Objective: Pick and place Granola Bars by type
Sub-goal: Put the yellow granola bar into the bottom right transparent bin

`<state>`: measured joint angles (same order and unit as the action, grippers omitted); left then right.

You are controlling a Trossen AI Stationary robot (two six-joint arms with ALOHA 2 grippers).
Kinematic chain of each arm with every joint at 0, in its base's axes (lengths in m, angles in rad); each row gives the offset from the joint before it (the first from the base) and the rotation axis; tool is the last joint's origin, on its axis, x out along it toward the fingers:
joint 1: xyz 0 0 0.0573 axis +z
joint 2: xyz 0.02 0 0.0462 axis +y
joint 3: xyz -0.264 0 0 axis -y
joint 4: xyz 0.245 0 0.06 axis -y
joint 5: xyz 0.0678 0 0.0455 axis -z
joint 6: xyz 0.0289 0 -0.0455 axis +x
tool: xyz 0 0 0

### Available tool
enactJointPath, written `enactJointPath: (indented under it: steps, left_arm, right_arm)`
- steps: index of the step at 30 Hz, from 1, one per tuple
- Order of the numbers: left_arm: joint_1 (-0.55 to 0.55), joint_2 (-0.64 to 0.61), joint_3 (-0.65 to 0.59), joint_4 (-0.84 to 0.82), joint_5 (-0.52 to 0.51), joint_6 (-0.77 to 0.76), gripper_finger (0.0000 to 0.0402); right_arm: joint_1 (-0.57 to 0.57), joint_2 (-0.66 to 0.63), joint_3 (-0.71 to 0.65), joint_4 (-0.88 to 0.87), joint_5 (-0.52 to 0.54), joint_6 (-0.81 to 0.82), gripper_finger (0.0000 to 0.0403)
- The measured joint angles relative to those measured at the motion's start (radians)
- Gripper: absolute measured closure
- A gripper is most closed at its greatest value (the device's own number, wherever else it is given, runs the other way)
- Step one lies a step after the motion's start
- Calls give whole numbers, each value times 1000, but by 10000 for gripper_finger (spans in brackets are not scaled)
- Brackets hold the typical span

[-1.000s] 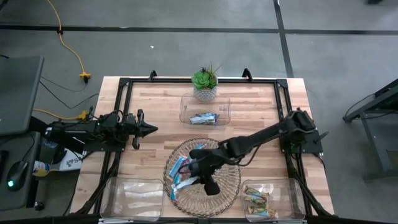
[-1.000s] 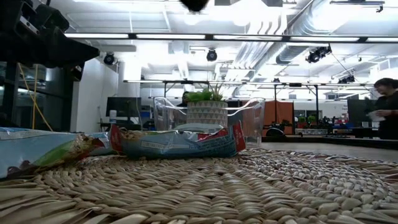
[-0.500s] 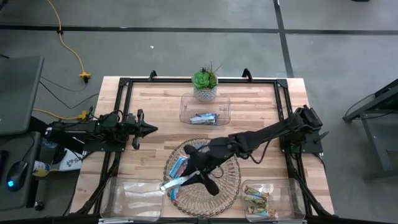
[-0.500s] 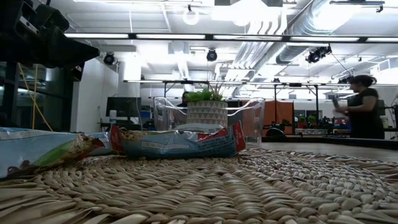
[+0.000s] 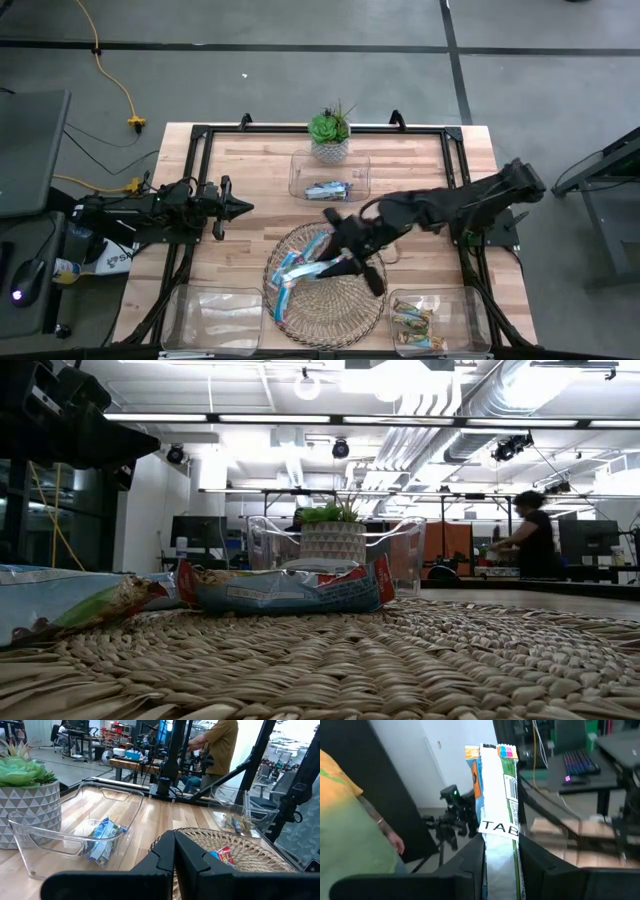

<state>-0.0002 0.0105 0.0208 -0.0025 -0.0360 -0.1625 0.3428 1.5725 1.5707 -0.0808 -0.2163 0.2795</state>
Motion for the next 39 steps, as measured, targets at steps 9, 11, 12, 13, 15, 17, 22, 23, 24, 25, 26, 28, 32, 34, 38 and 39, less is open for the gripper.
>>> enactJointPath:
  steps: [9, 11, 12, 13, 15, 17, 22, 23, 24, 25, 26, 28, 32, 34, 38, 39]
  left_arm:
    - [0, 0, 0, 0, 0, 0, 401]
    - [0, 0, 0, 0, 0, 0, 401]
    - [0, 0, 0, 0, 0, 0, 401]
    - [0, 0, 0, 0, 0, 0, 401]
    - [0, 0, 0, 0, 0, 0, 401]
    - [0, 0, 0, 0, 0, 0, 401]
    - [0, 0, 0, 0, 0, 0, 401]
    - [0, 0, 0, 0, 0, 0, 401]
    - [0, 0, 0, 0, 0, 0, 401]
    - [0, 0, 0, 0, 0, 0, 401]
    - [0, 0, 0, 0, 0, 0, 401]
    - [0, 0, 0, 0, 0, 0, 401]
    - [0, 0, 0, 0, 0, 0, 401]
    - [0, 0, 0, 0, 0, 0, 401]
    - [0, 0, 0, 0, 0, 0, 401]
    - [0, 0, 0, 0, 0, 0, 401]
  right_arm:
    - [116, -257, 0, -347, 228, 132, 325]
    - [164, -303, 0, -399, 292, 181, 325]
    - [190, -321, 0, -423, 330, 201, 325]
    - [220, -338, 0, -448, 369, 222, 325]
    - [280, -362, 0, -506, 453, 269, 325]
    - [337, -378, 0, -564, 523, 322, 325]
    - [460, -387, 0, -728, 632, 503, 325]
    - [483, -385, 0, -762, 643, 548, 325]
    - [504, -383, 0, -796, 653, 594, 325]
    - [525, -382, 0, -828, 658, 639, 325]
    - [546, -381, -4, -856, 662, 682, 325]
    - [588, -381, -17, -900, 676, 765, 325]
    - [660, -381, -70, -918, 687, 898, 325]
    - [688, -381, -110, -917, 683, 959, 325]
    - [737, -380, -218, -874, 652, 1068, 325]
    - [748, -380, -248, -854, 635, 1096, 325]
